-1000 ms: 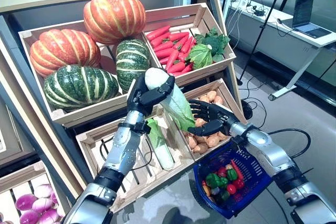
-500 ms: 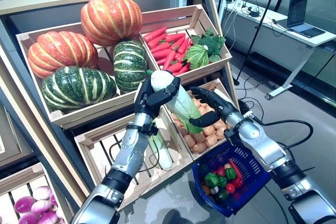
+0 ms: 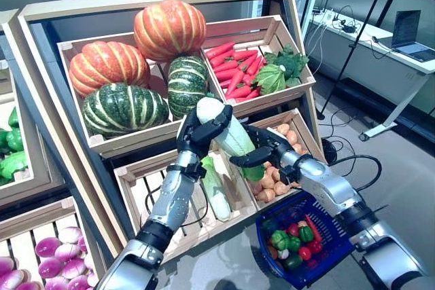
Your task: Put vegetables into the basket
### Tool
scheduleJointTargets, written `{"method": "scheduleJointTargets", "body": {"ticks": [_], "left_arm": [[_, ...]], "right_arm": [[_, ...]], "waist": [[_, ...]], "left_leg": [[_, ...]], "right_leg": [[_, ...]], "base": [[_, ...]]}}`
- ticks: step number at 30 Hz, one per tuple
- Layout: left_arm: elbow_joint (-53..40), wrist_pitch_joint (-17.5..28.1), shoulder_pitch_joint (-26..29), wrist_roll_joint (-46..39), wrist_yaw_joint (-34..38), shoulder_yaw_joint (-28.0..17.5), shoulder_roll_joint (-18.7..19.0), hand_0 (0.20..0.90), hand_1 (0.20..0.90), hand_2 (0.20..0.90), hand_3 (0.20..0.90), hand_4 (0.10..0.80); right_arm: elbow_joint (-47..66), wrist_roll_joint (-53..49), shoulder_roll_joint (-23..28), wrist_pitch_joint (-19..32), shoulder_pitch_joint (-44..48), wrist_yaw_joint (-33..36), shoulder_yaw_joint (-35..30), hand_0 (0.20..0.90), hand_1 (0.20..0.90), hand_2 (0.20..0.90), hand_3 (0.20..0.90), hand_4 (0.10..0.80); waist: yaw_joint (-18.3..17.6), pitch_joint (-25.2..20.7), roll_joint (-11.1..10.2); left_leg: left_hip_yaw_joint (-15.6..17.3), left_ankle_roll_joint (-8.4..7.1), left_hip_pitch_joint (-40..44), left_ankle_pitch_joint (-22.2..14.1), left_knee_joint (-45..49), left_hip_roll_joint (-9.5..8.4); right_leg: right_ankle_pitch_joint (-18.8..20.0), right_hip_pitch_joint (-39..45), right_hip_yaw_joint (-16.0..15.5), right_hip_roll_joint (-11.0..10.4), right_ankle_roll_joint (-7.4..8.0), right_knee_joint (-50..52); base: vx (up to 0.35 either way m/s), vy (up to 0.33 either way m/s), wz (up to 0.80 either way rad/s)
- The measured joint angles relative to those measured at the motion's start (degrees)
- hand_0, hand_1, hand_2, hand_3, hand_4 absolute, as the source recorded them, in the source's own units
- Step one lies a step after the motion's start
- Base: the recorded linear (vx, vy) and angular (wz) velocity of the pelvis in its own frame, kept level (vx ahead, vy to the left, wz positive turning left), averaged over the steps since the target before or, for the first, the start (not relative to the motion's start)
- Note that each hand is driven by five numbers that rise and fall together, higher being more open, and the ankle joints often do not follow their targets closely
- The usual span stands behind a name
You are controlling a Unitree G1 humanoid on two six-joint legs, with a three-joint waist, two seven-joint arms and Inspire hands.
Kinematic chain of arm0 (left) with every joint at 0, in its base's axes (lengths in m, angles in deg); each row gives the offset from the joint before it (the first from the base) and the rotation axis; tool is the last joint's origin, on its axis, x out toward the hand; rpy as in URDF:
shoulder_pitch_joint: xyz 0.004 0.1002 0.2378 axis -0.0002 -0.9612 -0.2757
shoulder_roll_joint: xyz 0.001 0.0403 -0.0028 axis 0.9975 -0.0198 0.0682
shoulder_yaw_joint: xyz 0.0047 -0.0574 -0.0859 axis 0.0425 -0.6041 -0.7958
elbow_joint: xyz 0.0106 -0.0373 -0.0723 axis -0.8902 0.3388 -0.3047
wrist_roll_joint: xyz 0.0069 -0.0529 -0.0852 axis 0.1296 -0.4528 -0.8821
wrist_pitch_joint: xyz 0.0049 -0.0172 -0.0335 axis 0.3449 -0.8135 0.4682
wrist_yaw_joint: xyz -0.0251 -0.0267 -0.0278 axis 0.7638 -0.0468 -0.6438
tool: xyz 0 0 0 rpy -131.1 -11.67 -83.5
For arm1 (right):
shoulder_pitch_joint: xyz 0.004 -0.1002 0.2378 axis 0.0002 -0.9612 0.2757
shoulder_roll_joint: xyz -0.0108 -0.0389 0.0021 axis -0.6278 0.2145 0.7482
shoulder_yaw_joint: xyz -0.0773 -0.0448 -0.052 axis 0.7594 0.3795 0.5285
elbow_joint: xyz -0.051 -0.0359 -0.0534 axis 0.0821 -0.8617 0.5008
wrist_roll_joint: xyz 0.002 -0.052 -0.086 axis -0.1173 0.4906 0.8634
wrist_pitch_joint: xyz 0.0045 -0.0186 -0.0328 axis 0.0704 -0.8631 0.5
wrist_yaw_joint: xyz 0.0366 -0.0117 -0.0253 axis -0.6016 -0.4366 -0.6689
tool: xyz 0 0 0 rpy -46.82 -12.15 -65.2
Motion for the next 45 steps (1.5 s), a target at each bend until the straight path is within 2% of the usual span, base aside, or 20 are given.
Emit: {"method": "scheduleJointTargets", "body": {"ticks": [8,9,10,12,16,25,27,28,34,41,45], "left_arm": [[1.49,-2.11,-0.13,-0.06,-1.88,1.89,0.55,0.3,0.3,0.3,0.3,0.4],[1.85,-2.26,-0.13,-0.12,-2.46,2.21,0.57,0.3,0.3,0.3,0.3,0.4],[2.12,-2.31,-0.14,-0.23,-3.08,2.64,0.6,0.3,0.3,0.3,0.3,0.4],[2.18,-2.47,-0.15,-0.43,-3.62,3.1,0.72,0.3,0.3,0.3,0.3,0.4],[3.55,-3.49,-0.16,-1.97,-4.97,3.26,0.77,0.3,0.3,0.3,0.3,0.4],[3.59,-3.47,-0.15,-4.0,-5.48,3.61,0.56,0.3,0.3,0.3,0.3,0.4],[3.59,-3.48,-0.15,-4.0,-5.48,3.54,0.53,0.474,0.474,0.474,0.474,0.516],[3.59,-3.51,-0.15,-4.01,-5.49,3.52,0.53,0.9,0.9,0.9,0.9,0.8],[3.32,-4.29,-0.15,-2.55,-6.14,3.1,1.3,0.9,0.9,0.9,0.9,0.8],[0.8,-4.71,-0.15,12.92,-6.47,3.54,5.88,0.9,0.9,0.9,0.9,0.8],[0.24,-4.65,-0.14,24.37,-0.77,3.06,11.53,0.9,0.9,0.9,0.9,0.8]], "right_arm": [[-9.78,-6.75,-0.57,-2.05,2.22,-7.78,0.53,0.9,0.9,0.9,0.9,0.8],[-11.23,-6.71,-0.64,-2.08,2.5,-9.04,0.54,0.698,0.698,0.698,0.698,0.665],[-12.16,-6.58,-0.52,-2.29,2.66,-10.45,0.58,0.594,0.594,0.594,0.594,0.596],[-13.18,-6.03,-0.05,-2.42,2.88,-12.7,0.87,0.3,0.3,0.3,0.3,0.4],[-14.89,-0.65,0.91,-2.15,5.58,-17.32,4.71,0.3,0.3,0.3,0.3,0.4],[-15.39,0.4,0.84,-1.88,6.13,-17.51,4.71,0.3,0.3,0.3,0.3,0.4],[-15.29,0.4,0.84,-1.87,6.12,-17.33,4.71,0.3,0.3,0.3,0.3,0.4],[-15.21,0.44,0.84,-1.86,6.12,-16.95,4.71,0.3,0.3,0.3,0.3,0.4],[-13.28,0.66,0.92,-1.64,5.06,-14.15,4.67,0.3,0.3,0.3,0.3,0.4],[-9.88,0.07,1.0,3.61,-5.14,-10.5,-1.07,0.3,0.3,0.3,0.3,0.4],[-11.89,0.08,2.63,4.6,-12.0,-5.68,-7.42,0.3,0.3,0.3,0.3,0.4]], "waist": [[0.83,-1.21,-0.48],[1.06,-1.54,-0.56],[1.38,-1.68,-0.63],[1.54,-1.77,-0.77],[1.44,-2.0,-0.99],[1.22,-2.64,-1.76],[1.18,-2.64,-1.76],[1.06,-2.64,-1.76],[-0.15,-2.63,-1.75],[-1.85,-2.53,-1.5],[-2.28,-2.31,-0.83]], "left_leg": [[-1.26,0.0,-0.49,0.39,0.0,-0.09],[-1.27,0.0,-0.49,0.39,-0.01,-0.09],[-1.27,0.0,-0.48,0.4,-0.01,-0.11],[-1.33,0.01,-0.5,0.46,-0.01,-0.12],[-1.44,0.02,-0.5,0.58,-0.01,-0.12],[-1.42,0.04,-1.03,0.61,-0.01,-0.14],[-1.39,0.03,-1.07,0.61,-0.01,-0.14],[-1.35,0.03,-1.13,0.61,-0.01,-0.14],[-1.2,0.03,-1.35,0.61,-0.01,-0.14],[0.54,0.04,-1.27,0.59,-0.06,-0.07],[1.5,0.09,-1.27,0.55,-0.09,-0.04]], "right_leg": [[0.0,0.31,-0.9,0.01,0.0,-0.05],[0.0,0.32,-0.9,0.0,0.0,-0.07],[0.0,0.33,-0.9,-0.01,0.0,-0.07],[0.0,0.37,-0.94,-0.01,0.0,-0.06],[0.0,0.41,-1.01,0.0,0.0,-0.05],[0.0,-0.17,-0.93,-0.01,-0.01,-0.04],[0.0,-0.22,-0.91,-0.01,0.0,-0.04],[0.0,-0.32,-0.88,-0.02,-0.01,-0.04],[0.01,-0.65,-0.76,-0.04,0.0,-0.02],[0.06,-1.51,1.19,-0.05,-0.03,0.03],[0.4,-2.17,2.34,-0.03,-0.04,-0.01]], "base": [[0.004,0.001,0.08],[0.0,0.0,0.0],[0.0,0.0,0.0],[0.0,0.0,0.0],[0.0,0.0,0.0],[0.0,0.0,0.0],[0.0,0.0,0.0],[0.0,0.0,0.0],[-0.004,0.003,-0.01],[-0.019,0.02,-0.09],[-0.025,0.017,-0.13]]}}
